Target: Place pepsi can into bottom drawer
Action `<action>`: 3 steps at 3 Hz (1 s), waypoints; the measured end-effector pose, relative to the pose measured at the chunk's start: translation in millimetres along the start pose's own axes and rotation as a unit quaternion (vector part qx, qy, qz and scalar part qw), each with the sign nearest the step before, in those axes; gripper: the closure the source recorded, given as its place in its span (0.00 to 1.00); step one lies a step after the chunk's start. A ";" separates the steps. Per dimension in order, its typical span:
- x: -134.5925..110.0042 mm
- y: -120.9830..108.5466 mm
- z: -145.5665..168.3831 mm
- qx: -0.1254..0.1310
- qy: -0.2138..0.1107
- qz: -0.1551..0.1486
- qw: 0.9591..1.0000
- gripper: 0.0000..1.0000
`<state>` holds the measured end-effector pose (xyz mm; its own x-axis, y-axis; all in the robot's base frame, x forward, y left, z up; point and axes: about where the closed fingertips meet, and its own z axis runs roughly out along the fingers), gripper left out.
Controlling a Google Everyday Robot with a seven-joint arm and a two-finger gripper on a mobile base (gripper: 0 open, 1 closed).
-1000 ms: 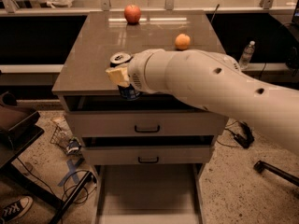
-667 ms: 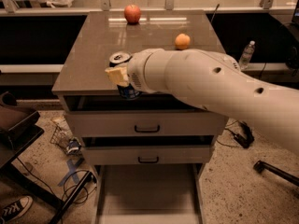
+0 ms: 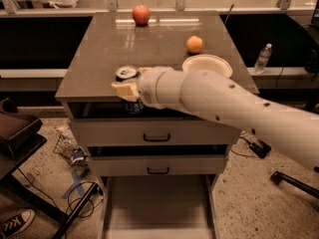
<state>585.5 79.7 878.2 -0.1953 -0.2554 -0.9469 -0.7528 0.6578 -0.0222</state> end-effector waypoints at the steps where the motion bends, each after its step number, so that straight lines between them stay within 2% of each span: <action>1: 54.3 6.5 -5.7 -0.047 -0.004 0.005 0.999 1.00; 2: 103.1 40.0 -31.1 -0.116 -0.024 -0.008 0.993 1.00; 3: 141.1 47.5 -69.5 -0.138 -0.050 -0.008 0.989 1.00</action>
Offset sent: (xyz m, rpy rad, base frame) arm -0.1354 -0.0921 -0.1188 0.1130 -0.0800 0.3184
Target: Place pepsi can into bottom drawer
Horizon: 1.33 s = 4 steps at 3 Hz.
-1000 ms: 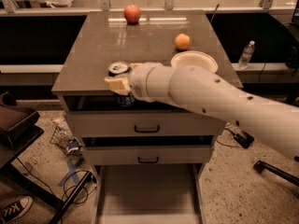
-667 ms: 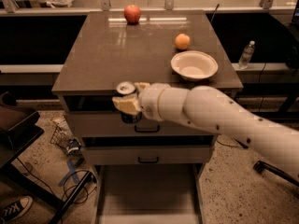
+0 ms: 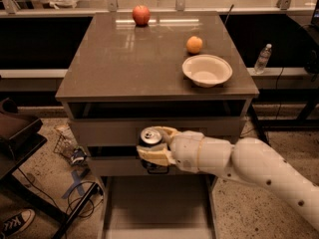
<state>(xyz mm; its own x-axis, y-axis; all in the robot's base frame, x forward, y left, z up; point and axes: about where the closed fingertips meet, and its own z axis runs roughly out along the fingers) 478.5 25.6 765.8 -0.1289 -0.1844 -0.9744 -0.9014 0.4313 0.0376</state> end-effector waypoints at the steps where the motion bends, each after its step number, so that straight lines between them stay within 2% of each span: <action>1: 9.0 0.2 -12.0 0.001 -0.006 0.002 1.000 1.00; 2: 15.3 -1.8 -5.4 -0.007 -0.006 0.006 1.000 1.00; 3: 55.3 -9.1 5.5 -0.018 -0.007 0.018 1.000 1.00; 4: 105.5 -16.4 11.8 -0.041 -0.027 0.011 0.999 1.00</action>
Offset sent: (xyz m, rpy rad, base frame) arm 0.0065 -0.0037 -0.0303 0.0283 0.0305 0.0322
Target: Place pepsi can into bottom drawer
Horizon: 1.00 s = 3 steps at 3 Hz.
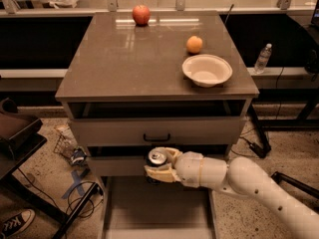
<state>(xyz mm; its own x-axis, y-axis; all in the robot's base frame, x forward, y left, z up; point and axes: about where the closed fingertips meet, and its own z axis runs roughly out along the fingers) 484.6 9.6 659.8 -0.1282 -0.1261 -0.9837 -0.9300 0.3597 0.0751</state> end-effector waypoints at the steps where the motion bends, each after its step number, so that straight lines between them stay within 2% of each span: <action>1: 54.4 -12.5 1.0 -0.018 -0.024 -0.018 0.999 1.00; 2: 148.3 -42.7 -6.9 -0.001 -0.016 -0.032 0.999 1.00; 3: 149.1 -42.5 -6.5 -0.001 -0.016 -0.032 0.999 1.00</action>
Offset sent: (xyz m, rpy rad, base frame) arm 0.0285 -0.0448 -0.1682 0.0010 -0.0953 0.0446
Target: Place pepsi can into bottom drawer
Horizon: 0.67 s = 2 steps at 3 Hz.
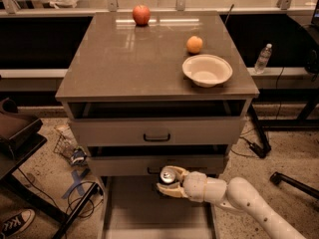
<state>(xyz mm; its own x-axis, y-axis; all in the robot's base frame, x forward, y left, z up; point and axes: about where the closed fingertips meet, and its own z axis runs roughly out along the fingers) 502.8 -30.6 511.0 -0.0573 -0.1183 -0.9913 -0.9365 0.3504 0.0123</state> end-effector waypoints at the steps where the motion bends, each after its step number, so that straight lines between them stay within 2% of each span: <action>1: 27.6 -0.9 8.1 0.001 0.000 0.015 1.000 1.00; 2: 75.6 -4.5 16.7 0.008 -0.015 0.035 0.999 1.00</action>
Offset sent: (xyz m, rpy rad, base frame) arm 0.0101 0.0030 -0.1433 0.1086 0.0889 -0.0581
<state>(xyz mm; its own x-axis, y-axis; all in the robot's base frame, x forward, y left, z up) 508.5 -25.6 433.8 -0.1111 -0.0651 -0.9917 -0.9250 0.3716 0.0792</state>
